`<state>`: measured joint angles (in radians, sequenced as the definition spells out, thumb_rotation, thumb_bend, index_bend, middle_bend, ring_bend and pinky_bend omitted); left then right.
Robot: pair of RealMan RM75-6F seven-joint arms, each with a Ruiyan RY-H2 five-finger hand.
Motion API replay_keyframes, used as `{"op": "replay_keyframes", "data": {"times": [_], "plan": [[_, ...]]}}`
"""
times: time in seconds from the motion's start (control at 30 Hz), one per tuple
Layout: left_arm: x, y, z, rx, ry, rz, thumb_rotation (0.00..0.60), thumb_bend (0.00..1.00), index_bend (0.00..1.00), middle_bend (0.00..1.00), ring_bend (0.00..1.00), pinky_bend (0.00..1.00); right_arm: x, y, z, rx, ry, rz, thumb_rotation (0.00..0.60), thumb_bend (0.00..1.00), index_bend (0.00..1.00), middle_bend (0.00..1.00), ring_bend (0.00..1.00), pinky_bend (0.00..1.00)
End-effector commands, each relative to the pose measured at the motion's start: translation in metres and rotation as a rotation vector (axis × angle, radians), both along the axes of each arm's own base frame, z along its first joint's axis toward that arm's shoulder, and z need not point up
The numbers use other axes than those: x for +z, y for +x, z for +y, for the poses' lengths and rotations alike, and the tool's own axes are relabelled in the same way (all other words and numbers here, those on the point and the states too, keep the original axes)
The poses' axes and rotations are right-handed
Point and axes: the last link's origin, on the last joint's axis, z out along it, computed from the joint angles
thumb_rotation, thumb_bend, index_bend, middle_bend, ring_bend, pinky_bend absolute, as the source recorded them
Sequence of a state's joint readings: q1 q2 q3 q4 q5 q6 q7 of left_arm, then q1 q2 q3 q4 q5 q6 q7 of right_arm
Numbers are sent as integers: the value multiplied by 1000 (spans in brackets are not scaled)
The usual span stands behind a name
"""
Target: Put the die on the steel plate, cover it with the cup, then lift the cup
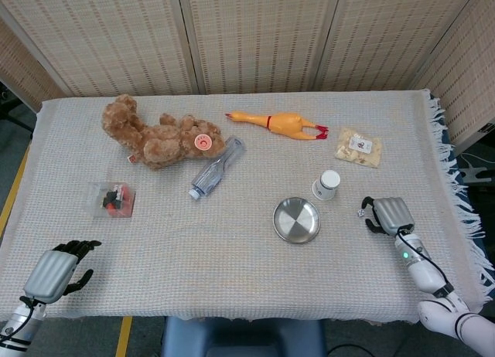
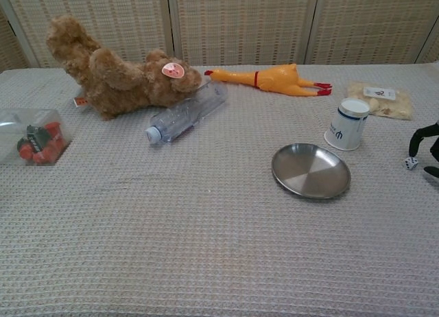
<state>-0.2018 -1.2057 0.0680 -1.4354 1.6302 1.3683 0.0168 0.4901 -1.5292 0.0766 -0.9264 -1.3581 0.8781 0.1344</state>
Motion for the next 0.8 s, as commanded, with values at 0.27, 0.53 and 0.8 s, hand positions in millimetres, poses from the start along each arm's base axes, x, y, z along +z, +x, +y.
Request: {"op": "replay_keyframes", "data": {"times": [0.27,0.53,0.8], "plan": [[0,0,0,1,1,-1,600,357,246,327,303,448,-5,1,-2,11,3,-10,600,311,404,778,736,844],[0,0,0,0,0,0,600,358,245,327,303,449,-7,0,-4,8,-2,-13,600,311,420,782,743,846],[0,0,0,0,0,0,600,358,245,327,303,449,-5,1,-5,14,-17,-17,600,311,471,790,753,855]]}}
